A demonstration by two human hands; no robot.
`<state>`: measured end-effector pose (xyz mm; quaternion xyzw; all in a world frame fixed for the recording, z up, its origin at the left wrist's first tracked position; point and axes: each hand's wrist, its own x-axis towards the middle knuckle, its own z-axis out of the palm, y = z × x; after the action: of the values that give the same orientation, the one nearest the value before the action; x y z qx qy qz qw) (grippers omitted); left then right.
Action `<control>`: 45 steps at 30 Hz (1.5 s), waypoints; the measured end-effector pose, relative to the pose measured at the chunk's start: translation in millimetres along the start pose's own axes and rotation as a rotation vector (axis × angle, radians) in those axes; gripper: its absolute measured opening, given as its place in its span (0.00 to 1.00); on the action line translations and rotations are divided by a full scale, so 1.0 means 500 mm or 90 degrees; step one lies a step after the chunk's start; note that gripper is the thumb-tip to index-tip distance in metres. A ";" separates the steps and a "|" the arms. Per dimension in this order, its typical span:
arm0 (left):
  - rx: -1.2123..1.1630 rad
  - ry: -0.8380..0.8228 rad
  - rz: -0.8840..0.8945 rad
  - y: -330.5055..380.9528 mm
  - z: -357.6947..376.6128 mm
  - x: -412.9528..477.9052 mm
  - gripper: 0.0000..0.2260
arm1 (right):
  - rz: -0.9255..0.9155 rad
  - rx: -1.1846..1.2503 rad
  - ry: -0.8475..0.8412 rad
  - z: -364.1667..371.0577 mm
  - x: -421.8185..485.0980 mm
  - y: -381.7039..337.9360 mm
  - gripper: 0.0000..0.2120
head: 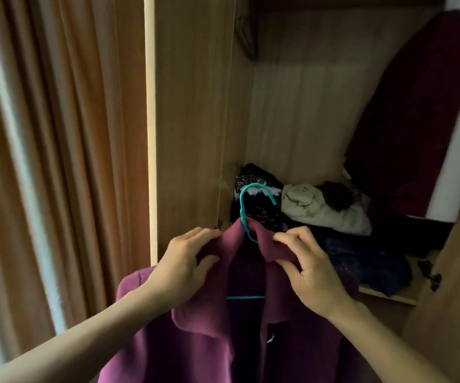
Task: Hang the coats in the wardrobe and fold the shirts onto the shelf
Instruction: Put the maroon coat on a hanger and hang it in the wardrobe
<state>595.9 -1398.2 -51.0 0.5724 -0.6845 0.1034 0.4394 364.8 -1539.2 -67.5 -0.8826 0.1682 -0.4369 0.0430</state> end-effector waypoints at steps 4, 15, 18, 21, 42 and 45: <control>-0.023 0.057 -0.064 0.015 0.023 -0.009 0.16 | 0.050 -0.069 0.020 0.002 0.007 -0.020 0.23; -0.021 0.102 -0.137 0.034 0.067 -0.033 0.17 | 0.194 -0.171 -0.055 0.028 0.005 -0.087 0.24; -0.023 0.105 -0.142 0.036 0.075 -0.038 0.17 | 0.259 -0.071 -0.087 0.031 0.005 -0.105 0.30; -0.033 0.103 -0.145 0.041 0.086 -0.044 0.18 | 0.321 0.008 -0.129 0.040 0.015 -0.124 0.39; -0.210 0.071 -0.293 0.080 0.138 -0.087 0.26 | 0.209 0.171 0.024 0.121 0.032 -0.107 0.22; -0.279 0.038 -0.332 0.085 0.151 -0.094 0.27 | 0.198 0.170 0.040 0.120 0.029 -0.102 0.22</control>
<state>520.4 -1400.4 -114.1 0.6168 -0.5082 -0.1451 0.5834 433.3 -1500.6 -82.1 -0.8182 0.2443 -0.4710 0.2214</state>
